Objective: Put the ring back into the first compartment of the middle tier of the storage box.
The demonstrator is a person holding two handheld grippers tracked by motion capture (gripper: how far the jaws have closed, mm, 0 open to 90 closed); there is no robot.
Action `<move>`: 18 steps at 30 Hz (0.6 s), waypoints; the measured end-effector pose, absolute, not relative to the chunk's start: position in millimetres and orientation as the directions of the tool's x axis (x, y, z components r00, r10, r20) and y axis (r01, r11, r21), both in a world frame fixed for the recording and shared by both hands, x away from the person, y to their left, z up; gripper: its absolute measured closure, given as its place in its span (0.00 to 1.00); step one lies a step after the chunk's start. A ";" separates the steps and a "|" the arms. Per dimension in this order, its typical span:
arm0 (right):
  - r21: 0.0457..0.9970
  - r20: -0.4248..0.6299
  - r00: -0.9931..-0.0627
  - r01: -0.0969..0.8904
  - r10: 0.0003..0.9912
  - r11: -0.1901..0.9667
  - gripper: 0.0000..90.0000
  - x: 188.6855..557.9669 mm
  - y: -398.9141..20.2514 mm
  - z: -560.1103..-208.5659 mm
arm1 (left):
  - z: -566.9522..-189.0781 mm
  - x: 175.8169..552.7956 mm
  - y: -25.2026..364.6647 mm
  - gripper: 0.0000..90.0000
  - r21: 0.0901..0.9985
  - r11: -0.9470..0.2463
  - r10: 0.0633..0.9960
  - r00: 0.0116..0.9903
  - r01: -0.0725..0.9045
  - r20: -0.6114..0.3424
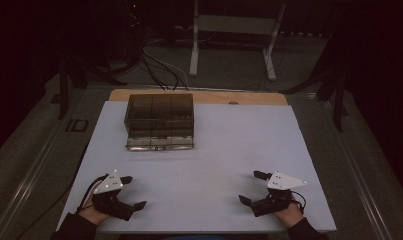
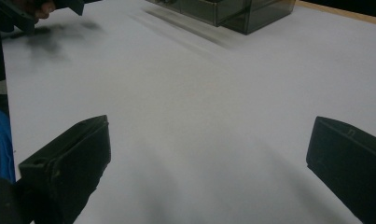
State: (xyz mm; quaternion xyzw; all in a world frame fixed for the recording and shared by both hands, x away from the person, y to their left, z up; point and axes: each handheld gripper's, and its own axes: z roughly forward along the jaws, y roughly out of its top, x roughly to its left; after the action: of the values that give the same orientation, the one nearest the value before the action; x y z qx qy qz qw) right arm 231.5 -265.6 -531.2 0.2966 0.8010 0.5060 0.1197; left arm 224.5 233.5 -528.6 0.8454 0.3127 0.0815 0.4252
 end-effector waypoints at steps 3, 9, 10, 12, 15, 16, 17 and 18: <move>0.881 0.107 -0.794 0.354 0.598 0.313 0.00 231.8 -265.5 -531.3 | -529.4 225.4 235.1 0.01 0.777 -0.431 0.598 0.790 0.458 -0.135; 0.880 0.108 -0.797 0.355 0.594 0.316 0.00 232.7 -265.1 -532.2 | -530.1 227.5 233.8 0.01 0.782 -0.427 0.594 0.793 0.454 -0.135; 0.881 0.109 -0.797 0.355 0.594 0.314 0.00 232.8 -265.2 -532.3 | -530.7 228.0 234.0 0.01 0.782 -0.424 0.598 0.789 0.457 -0.137; 0.881 0.111 -0.797 0.356 0.594 0.312 0.00 232.8 -265.4 -532.3 | -531.1 228.7 234.4 0.01 0.783 -0.421 0.600 0.788 0.458 -0.138; 0.880 0.110 -0.798 0.355 0.593 0.314 0.00 232.8 -265.1 -532.4 | -531.1 229.3 234.2 0.01 0.787 -0.415 0.603 0.785 0.458 -0.139; 0.880 0.110 -0.798 0.355 0.593 0.315 0.00 232.7 -264.9 -532.4 | -530.9 229.2 234.1 0.01 0.788 -0.413 0.602 0.786 0.457 -0.140; 0.880 0.110 -0.798 0.355 0.593 0.315 0.00 232.7 -264.9 -532.4 | -530.9 229.2 234.1 0.01 0.788 -0.413 0.602 0.786 0.457 -0.140; 0.880 0.110 -0.798 0.355 0.592 0.315 0.00 232.7 -264.8 -532.4 | -530.8 229.1 233.7 0.01 0.789 -0.411 0.603 0.785 0.457 -0.141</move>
State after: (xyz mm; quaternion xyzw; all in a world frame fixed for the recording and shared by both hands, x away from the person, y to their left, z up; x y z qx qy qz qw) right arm 232.7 -264.8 -532.4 0.2952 0.8025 0.5052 0.1172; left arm 229.1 233.7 -530.8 0.8359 0.3171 0.0828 0.4403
